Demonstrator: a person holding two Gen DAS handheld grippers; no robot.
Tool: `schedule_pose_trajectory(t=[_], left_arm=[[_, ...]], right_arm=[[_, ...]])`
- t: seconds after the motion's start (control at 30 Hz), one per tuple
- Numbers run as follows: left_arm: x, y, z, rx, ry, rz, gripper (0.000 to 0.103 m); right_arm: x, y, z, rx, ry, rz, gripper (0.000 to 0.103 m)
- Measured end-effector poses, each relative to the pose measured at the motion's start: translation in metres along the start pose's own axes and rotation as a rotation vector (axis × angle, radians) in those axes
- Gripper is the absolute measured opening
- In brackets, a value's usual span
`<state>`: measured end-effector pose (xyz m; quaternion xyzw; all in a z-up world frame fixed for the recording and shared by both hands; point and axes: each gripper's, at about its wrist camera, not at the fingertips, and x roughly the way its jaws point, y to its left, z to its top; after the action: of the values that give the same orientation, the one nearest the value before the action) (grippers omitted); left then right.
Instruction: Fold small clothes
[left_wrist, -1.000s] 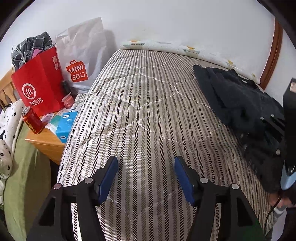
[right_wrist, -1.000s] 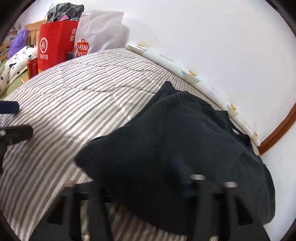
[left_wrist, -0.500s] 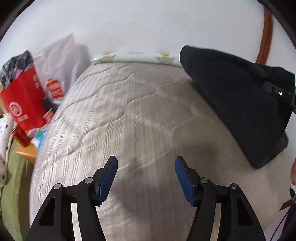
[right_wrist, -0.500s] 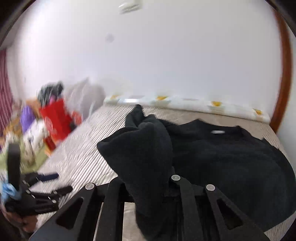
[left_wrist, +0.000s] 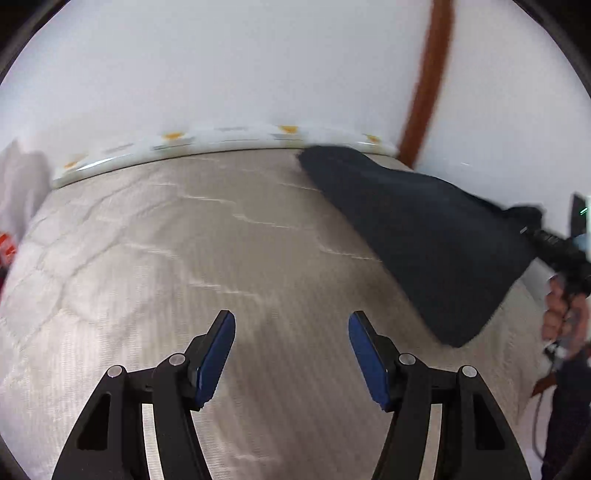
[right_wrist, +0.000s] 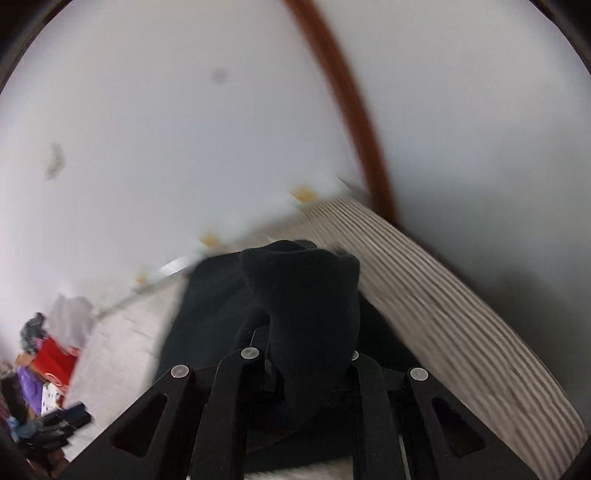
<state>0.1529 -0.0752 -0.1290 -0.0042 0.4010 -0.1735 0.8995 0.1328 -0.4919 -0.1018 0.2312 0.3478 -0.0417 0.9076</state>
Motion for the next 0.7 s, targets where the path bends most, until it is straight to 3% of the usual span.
schedule_pose_trajectory(t=[0.1,0.17,0.27,0.33,0.43,0.6,0.7], left_arm=[[0.012,-0.024,0.001,0.014,0.03,-0.063,0.062],[0.015,-0.039,-0.001,0.029,0.048,-0.092,0.062],[0.014,-0.062,-0.006,0.079,0.049,-0.133,0.062],[0.014,-0.074,-0.009,0.109,0.06,-0.164,0.062],[0.018,-0.095,-0.015,0.151,0.081,-0.193,0.062],[0.037,-0.123,-0.021,0.204,0.118,-0.175,0.062],[0.049,-0.132,-0.021,0.205,0.127,-0.142,0.062]], right_arm=[[0.003,-0.012,-0.01,-0.016,0.025,-0.004,0.018],[-0.001,-0.013,-0.009,-0.043,0.004,-0.037,0.034],[-0.002,-0.015,-0.005,-0.055,-0.009,-0.069,0.049],[0.01,-0.019,-0.003,-0.056,0.039,-0.07,0.053],[0.017,-0.035,-0.008,-0.029,0.097,-0.063,0.054],[0.022,-0.039,-0.011,-0.03,0.121,-0.042,0.053],[0.027,-0.04,-0.01,-0.014,0.144,0.013,0.037]])
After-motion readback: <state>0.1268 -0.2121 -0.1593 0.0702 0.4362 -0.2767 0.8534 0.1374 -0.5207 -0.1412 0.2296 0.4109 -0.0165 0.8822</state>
